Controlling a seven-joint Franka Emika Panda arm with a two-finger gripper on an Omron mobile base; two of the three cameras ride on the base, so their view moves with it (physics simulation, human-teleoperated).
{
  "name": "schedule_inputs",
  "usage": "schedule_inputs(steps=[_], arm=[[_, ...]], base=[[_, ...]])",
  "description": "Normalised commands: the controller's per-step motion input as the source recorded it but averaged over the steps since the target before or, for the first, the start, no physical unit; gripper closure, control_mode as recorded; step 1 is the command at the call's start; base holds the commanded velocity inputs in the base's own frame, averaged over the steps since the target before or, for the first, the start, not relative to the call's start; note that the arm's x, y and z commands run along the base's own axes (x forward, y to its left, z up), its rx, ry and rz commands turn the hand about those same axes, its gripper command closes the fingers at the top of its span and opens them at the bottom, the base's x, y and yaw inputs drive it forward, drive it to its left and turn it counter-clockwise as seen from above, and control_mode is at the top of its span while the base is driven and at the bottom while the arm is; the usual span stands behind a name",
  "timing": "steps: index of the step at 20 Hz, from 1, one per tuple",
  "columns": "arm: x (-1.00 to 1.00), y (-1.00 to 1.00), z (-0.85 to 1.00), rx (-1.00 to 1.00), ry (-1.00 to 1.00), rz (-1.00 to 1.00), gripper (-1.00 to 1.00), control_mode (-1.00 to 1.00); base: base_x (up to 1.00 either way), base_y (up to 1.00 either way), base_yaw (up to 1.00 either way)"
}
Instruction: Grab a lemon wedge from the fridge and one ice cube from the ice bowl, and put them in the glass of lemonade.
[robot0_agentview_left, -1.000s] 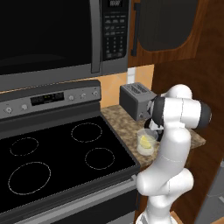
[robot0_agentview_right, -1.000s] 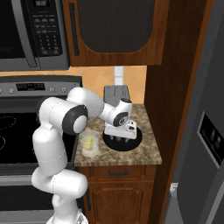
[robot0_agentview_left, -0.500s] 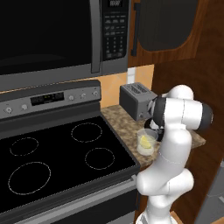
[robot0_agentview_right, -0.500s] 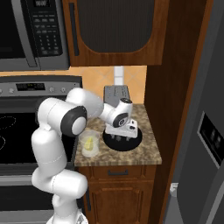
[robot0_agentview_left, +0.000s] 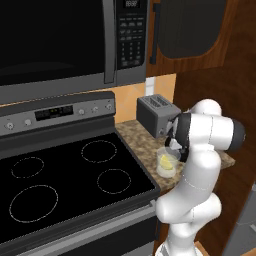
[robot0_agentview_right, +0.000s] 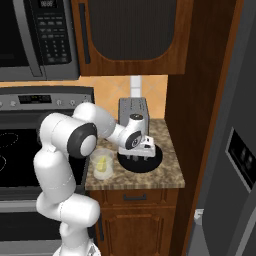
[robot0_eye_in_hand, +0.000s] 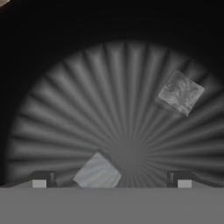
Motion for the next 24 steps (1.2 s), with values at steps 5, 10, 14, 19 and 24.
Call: schedule_inputs(steps=[5,10,14,19,24], arm=[[0.05,-0.15,-0.1,0.0,0.0,0.0,-1.0,-1.0],[0.0,-0.28,-0.17,0.0,0.0,-0.02,-1.0,-1.0],[0.0,-0.11,0.0,0.0,0.0,0.0,-1.0,-1.0],[0.01,-0.04,-0.01,0.0,0.0,0.0,-1.0,-1.0],[0.06,0.0,-0.21,0.0,0.01,0.0,-1.0,-1.0]], base=[[0.0,0.0,0.0],[0.0,0.0,0.0],[0.0,0.0,0.0],[0.0,0.0,0.0],[0.0,0.0,0.0]])
